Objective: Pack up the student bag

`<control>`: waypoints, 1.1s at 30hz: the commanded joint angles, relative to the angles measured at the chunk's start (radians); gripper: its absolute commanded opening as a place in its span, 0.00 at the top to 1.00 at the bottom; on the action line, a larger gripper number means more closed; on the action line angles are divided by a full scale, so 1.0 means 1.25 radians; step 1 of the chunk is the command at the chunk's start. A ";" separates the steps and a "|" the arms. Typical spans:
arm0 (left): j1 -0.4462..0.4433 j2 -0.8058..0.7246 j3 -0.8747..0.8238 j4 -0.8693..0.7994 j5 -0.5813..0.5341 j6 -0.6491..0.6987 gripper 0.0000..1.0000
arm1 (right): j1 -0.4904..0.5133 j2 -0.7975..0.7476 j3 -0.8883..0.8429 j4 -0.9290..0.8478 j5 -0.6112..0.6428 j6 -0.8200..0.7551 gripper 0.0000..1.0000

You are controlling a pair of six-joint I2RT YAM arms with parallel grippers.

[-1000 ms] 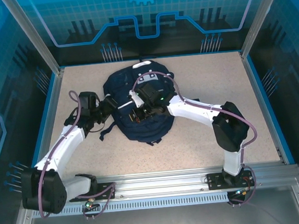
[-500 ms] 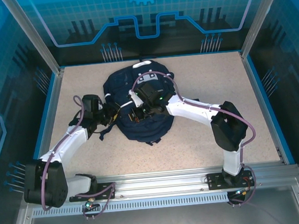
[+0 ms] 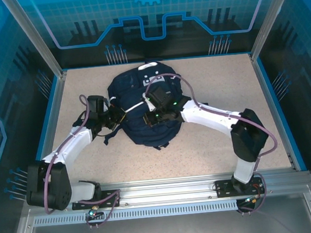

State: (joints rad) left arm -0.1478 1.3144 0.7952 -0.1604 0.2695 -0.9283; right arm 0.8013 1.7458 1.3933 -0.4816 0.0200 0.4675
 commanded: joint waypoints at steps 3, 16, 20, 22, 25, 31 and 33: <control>0.012 0.030 0.020 -0.002 -0.025 0.039 1.00 | -0.079 -0.071 -0.031 -0.122 0.200 -0.001 1.00; 0.011 0.127 0.082 0.022 0.007 0.076 1.00 | -0.106 -0.168 -0.108 -0.141 0.123 0.000 1.00; 0.011 0.173 0.127 0.010 -0.010 0.103 0.98 | -0.061 -0.200 -0.173 -0.092 0.048 0.030 1.00; 0.014 0.177 0.138 -0.003 -0.033 0.108 0.89 | -0.042 -0.191 -0.190 -0.060 0.010 0.057 1.00; 0.018 0.151 0.134 -0.027 -0.068 0.101 0.71 | -0.016 -0.166 -0.194 -0.002 -0.026 0.092 1.00; 0.018 0.056 0.064 -0.052 -0.059 0.060 0.48 | 0.004 -0.099 -0.136 0.059 -0.092 0.104 1.00; 0.016 0.021 0.018 -0.022 -0.020 0.018 0.46 | 0.004 -0.084 -0.113 0.054 -0.091 0.097 1.00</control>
State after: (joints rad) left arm -0.1337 1.4055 0.8818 -0.1833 0.2043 -0.8417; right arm 0.7933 1.6100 1.2003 -0.4480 -0.0334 0.5777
